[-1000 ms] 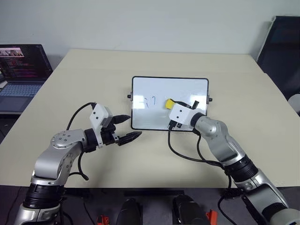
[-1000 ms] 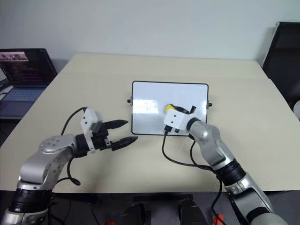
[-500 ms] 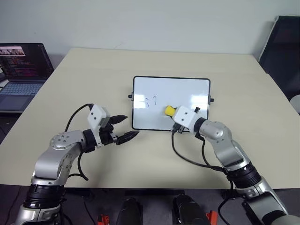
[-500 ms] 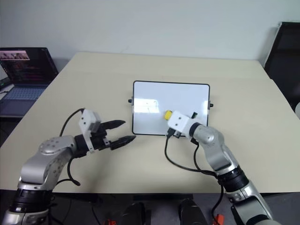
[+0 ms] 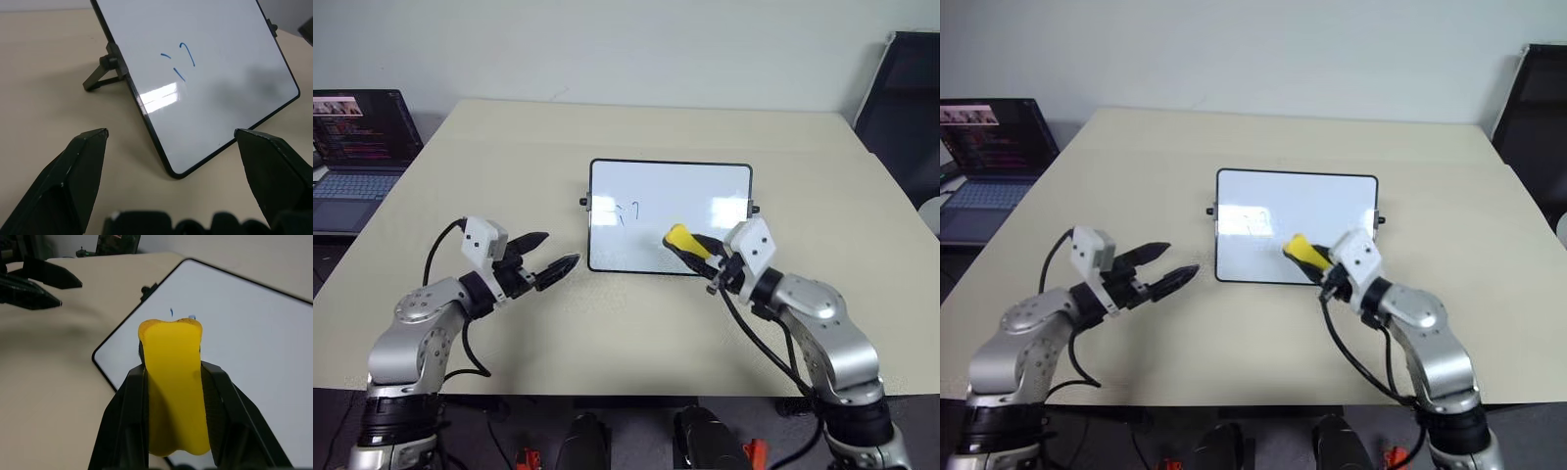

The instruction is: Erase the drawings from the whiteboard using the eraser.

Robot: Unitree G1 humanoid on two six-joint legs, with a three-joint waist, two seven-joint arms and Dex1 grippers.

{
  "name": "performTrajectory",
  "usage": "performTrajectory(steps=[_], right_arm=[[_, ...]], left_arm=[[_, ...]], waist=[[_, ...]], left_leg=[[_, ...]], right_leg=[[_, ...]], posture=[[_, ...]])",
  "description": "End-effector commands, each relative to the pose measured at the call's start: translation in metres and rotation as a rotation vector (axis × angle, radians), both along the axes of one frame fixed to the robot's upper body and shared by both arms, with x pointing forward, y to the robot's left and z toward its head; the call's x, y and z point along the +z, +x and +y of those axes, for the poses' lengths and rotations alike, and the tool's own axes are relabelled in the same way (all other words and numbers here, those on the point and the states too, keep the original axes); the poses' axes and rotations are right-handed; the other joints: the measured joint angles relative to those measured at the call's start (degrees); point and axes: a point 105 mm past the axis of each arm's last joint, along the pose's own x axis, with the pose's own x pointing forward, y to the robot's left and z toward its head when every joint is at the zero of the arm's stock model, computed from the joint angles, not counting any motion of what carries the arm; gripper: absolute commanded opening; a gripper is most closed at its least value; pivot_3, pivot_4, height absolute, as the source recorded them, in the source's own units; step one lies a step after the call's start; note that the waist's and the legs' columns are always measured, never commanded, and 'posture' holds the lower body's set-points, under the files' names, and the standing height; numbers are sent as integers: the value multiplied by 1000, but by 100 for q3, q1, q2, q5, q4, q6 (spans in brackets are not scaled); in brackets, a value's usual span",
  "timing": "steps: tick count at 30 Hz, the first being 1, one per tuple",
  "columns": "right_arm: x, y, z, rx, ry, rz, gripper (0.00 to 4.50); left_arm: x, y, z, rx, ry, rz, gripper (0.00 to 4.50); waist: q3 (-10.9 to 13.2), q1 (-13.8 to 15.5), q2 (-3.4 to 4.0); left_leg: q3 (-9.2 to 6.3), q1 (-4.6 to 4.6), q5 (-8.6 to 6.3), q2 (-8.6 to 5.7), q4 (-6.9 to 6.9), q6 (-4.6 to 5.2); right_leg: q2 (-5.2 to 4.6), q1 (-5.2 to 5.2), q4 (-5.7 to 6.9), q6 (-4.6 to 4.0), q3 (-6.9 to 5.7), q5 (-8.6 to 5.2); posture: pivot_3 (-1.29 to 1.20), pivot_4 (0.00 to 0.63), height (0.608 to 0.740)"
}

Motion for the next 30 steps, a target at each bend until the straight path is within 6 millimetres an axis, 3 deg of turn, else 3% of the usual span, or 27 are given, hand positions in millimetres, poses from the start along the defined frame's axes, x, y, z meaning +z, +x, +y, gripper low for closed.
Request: performTrajectory(steps=[1,12,17,23,30], right_arm=[[9,-4,-2,2,21,-39,1110],[12,4,1,-3,7,-64,1110],[18,11,15,22,-5,-100,1110],[26,35,44,47,-109,-173,1110],[40,95,72,-34,-320,-280,1110]], left_arm=[[19,-4,2,1,9,-77,4500],[20,-4,1,1,36,-92,4500],[18,-7,-2,-20,56,-85,4500],[14,-7,-6,-51,74,-66,4500],[14,-5,-14,-95,89,-68,4500]], waist=[[0,0,0],[0,-1,0],[0,-11,0],[0,-16,0],[1,-17,2]], left_leg=[[0,0,0,0,1,0],[1,1,0,0,0,0],[2,1,0,0,1,0],[3,1,0,0,1,0],[4,-2,0,1,0,0]], right_leg=[[0,0,0,0,0,0],[0,0,-3,-2,0,1],[0,-2,0,-2,1,2],[1,-6,2,-2,1,4],[1,-10,2,10,-1,10]], posture=[[0,150,740],[0,150,740],[0,150,740],[0,150,740],[0,150,740]])
